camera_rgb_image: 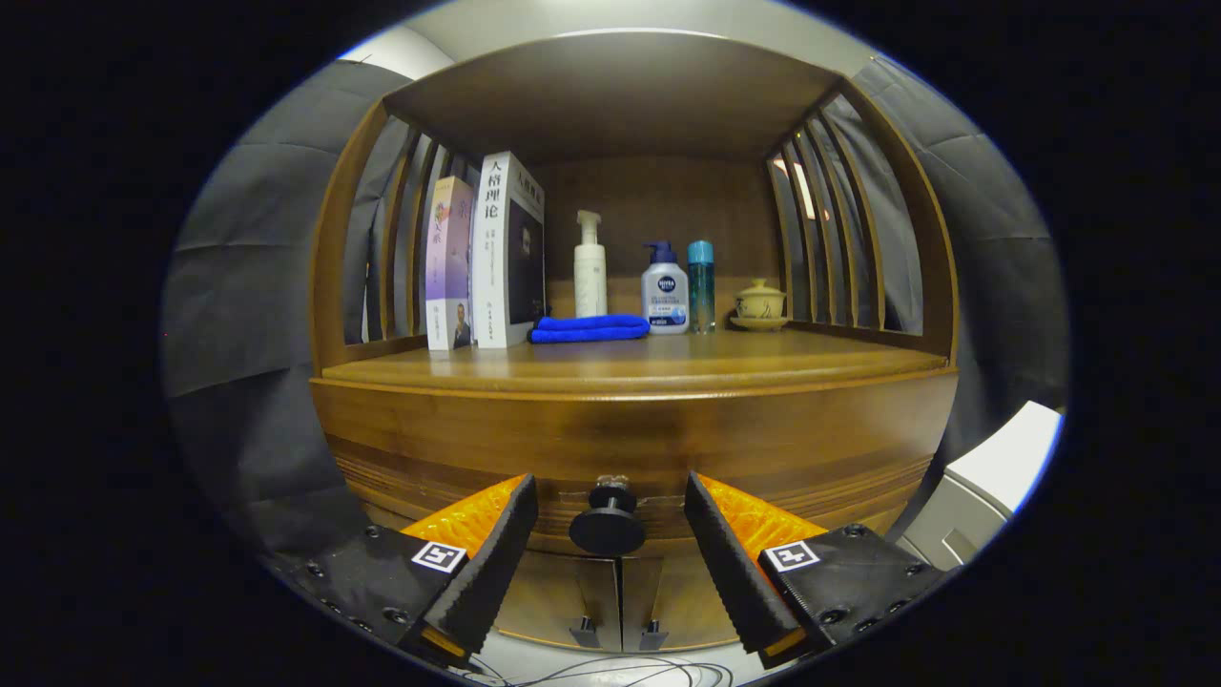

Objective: Pull open the drawer, take out the items inside it, and place them on the countertop above the cabinet.

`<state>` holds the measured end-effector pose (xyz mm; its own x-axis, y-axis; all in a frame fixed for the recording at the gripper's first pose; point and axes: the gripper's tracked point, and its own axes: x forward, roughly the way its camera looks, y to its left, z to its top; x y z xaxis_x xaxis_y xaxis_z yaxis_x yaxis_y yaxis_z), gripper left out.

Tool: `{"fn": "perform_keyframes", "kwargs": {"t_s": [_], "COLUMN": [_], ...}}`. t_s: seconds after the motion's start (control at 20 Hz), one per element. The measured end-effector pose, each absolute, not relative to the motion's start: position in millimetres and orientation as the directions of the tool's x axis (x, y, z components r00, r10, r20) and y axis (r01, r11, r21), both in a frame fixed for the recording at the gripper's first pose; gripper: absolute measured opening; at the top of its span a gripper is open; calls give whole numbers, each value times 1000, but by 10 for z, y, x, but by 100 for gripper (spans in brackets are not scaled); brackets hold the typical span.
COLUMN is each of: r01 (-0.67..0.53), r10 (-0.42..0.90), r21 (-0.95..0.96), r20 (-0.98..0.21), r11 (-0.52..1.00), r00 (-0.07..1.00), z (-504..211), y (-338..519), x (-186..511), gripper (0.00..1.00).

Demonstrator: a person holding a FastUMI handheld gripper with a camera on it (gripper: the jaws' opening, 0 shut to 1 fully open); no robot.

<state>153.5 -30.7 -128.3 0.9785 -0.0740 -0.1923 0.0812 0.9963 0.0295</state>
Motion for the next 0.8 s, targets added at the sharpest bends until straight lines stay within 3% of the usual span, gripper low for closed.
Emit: {"fn": "perform_keyframes", "kwargs": {"t_s": [0.35, 0.65, 0.8], "r01": [120, 122, 117], "r10": [-107, -118, -115], "r21": [38, -3, -7], "r20": [-251, -266, -268], "r11": [992, 993, 993], "r00": [962, 957, 957], "z": [-1461, -1474, -1461], "y": [-324, -328, -346], "x": [1650, 1629, 1593], "gripper": [50, 22, 22]}}
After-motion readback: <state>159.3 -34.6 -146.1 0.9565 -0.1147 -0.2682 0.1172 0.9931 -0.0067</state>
